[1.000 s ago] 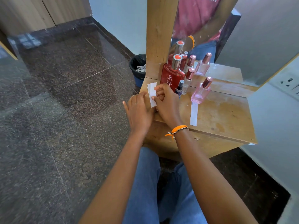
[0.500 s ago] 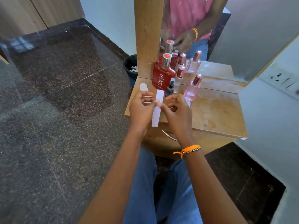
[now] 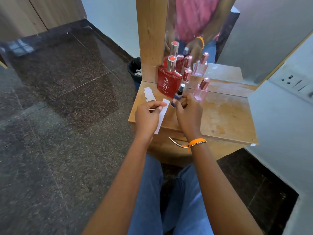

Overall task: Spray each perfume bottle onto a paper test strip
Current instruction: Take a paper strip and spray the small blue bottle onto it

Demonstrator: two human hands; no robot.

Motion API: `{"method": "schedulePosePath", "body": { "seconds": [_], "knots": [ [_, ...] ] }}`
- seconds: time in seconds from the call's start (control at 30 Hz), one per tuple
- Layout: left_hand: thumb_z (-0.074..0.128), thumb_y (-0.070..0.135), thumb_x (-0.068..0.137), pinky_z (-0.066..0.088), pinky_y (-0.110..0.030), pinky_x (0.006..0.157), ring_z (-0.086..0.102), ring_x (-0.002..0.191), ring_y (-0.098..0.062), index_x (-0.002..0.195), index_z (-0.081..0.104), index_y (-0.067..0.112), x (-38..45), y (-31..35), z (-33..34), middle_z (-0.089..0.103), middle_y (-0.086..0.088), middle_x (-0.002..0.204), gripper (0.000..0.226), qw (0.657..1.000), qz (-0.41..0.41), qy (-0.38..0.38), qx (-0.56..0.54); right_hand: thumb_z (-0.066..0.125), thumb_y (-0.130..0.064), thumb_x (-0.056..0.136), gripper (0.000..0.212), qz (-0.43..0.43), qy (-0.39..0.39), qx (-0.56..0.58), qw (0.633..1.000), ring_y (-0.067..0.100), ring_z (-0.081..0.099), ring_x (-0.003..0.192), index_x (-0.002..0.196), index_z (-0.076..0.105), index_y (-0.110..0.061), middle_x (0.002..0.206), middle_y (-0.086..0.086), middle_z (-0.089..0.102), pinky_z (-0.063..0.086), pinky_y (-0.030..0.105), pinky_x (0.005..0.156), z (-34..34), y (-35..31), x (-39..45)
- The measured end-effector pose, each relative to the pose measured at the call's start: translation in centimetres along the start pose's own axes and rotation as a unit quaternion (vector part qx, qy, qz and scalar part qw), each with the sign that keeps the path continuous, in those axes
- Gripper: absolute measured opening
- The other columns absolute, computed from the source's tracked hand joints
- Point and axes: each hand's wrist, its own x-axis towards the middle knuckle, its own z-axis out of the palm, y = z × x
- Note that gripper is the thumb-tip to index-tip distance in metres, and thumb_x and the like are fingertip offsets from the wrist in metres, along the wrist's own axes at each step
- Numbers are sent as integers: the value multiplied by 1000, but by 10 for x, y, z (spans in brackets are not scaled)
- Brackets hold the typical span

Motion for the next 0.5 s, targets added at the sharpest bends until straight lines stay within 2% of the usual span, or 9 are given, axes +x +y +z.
{"method": "schedulePosePath", "body": {
  "seconds": [0.07, 0.17, 0.2, 0.27, 0.37, 0.43, 0.5],
  "knots": [
    [53, 7, 92, 42, -2, 73, 56, 86, 8, 93, 72, 20, -2, 2, 2, 64, 19, 89, 22, 1000, 15, -4, 17, 69, -12, 84, 9, -4, 4, 30, 1000, 7, 46, 51, 91, 65, -8, 54, -8, 47, 34, 11, 51, -12, 0, -10],
    [55, 12, 92, 43, -8, 82, 58, 91, 4, 103, 70, 17, -9, 5, 7, 64, 16, 95, 19, 997, 52, -31, 39, 72, -18, 83, 16, -6, -10, 40, 999, 4, 47, 50, 96, 67, -11, 52, -9, 48, 35, 11, 52, -31, 1, -21],
    [59, 13, 90, 45, -12, 85, 59, 94, 0, 106, 69, 16, -12, 6, 8, 65, 13, 98, 19, 996, 61, -49, 41, 72, -20, 83, 18, -4, -18, 42, 999, 6, 47, 50, 98, 68, -12, 53, -8, 48, 36, 14, 53, -38, 2, -23],
    [68, 17, 83, 47, -20, 88, 61, 101, -8, 108, 68, 18, -17, 6, 12, 66, 7, 105, 25, 992, 72, -92, 42, 73, -24, 82, 21, 2, -31, 51, 998, 12, 47, 54, 100, 70, -13, 54, -4, 50, 41, 31, 57, -50, 3, -25],
    [76, 19, 73, 46, -20, 90, 60, 103, -6, 105, 69, 23, -26, 11, 20, 66, 7, 107, 33, 984, 112, -120, 64, 74, -24, 80, 19, 12, -32, 73, 997, 14, 47, 53, 94, 70, -12, 55, 1, 52, 45, 38, 59, -63, 3, -27],
    [77, 19, 71, 47, -20, 85, 60, 96, -3, 99, 71, 26, -33, 16, 24, 67, 10, 99, 29, 982, 141, -101, 74, 75, -22, 79, 16, 15, -34, 87, 995, 9, 48, 50, 89, 70, -12, 53, 3, 57, 44, 36, 59, -69, 2, -29],
    [77, 20, 72, 50, -25, 81, 61, 90, -4, 95, 73, 21, -36, 20, 28, 69, 7, 94, 23, 980, 166, -76, 84, 77, -21, 78, 15, 26, -44, 101, 994, 3, 47, 44, 86, 70, -10, 48, -7, 55, 40, 29, 55, -73, 1, -29]
  ]
}}
